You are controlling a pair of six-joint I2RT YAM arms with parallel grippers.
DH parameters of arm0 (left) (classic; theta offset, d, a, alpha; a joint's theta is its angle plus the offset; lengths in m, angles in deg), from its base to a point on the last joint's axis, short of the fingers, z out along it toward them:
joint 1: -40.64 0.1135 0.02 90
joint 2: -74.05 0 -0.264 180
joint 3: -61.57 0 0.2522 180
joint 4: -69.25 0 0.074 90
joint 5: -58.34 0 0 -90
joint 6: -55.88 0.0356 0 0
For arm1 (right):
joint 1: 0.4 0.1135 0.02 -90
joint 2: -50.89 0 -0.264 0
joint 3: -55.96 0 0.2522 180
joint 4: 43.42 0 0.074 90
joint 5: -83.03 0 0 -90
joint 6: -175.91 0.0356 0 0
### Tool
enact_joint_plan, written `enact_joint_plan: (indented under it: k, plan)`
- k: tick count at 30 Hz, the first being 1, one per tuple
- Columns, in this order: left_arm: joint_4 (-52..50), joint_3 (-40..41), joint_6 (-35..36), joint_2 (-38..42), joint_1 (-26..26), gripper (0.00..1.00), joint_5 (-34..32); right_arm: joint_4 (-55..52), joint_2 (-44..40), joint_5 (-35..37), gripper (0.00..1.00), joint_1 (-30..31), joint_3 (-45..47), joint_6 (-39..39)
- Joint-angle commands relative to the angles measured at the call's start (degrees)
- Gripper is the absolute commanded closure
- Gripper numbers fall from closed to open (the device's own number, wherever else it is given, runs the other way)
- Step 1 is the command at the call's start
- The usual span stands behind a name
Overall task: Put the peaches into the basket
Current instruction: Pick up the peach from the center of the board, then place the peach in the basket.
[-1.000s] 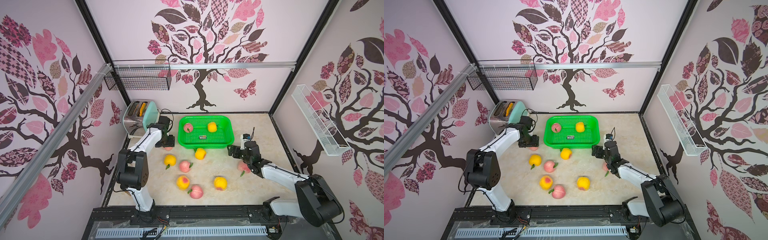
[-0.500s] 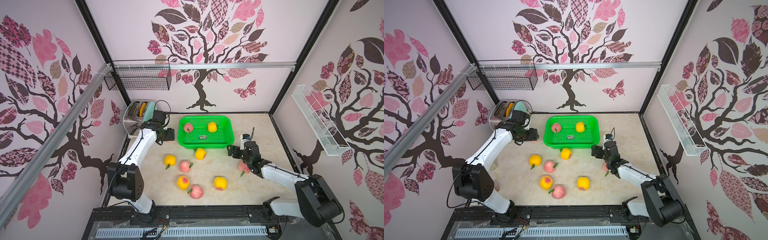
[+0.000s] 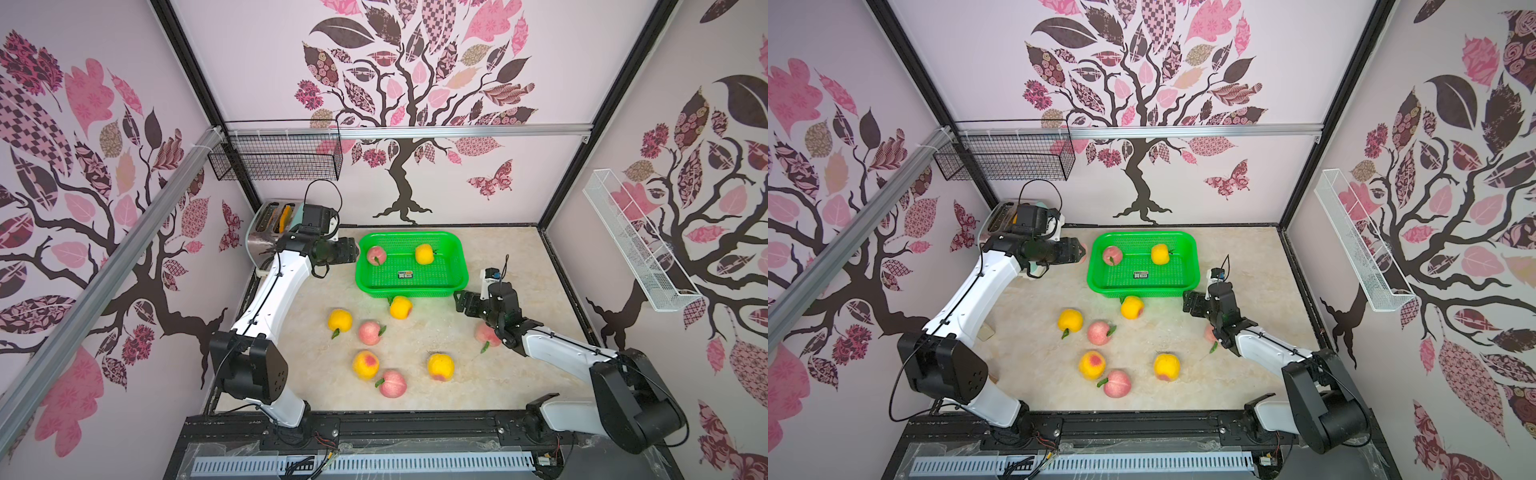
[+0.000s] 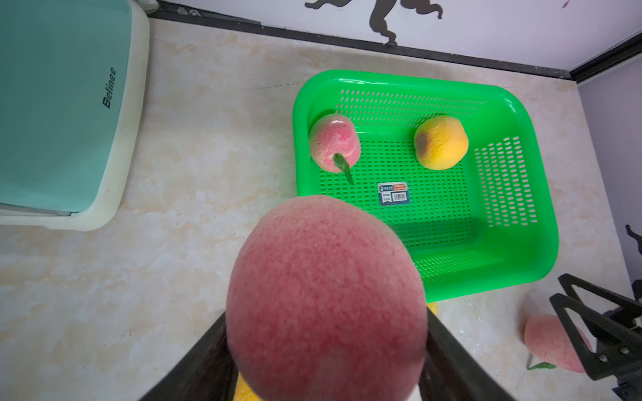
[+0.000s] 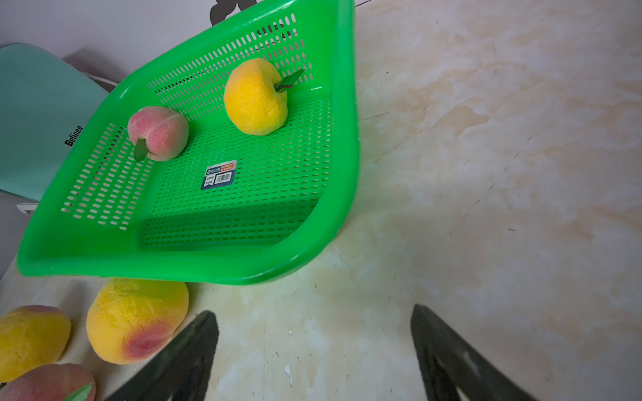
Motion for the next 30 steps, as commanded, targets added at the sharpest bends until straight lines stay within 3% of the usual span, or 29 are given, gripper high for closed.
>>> enact_joint_plan:
  k: [1, 14, 30]
  plan:
    - [1.75, -3.12, -0.62, -2.12, -1.07, 0.34, 1.84, -0.34, -0.22, 0.38, 0.11, 0.32, -2.55, -0.41]
    - [2.33, -13.98, -2.07, -9.70, -5.88, 0.34, 2.20, -0.75, -1.02, 0.34, 0.10, 0.30, -2.52, -0.60]
    - [4.05, -21.38, -3.56, -15.95, -6.39, 0.34, 6.87, -1.11, -1.67, 1.04, 0.10, 0.29, -2.37, -0.94]
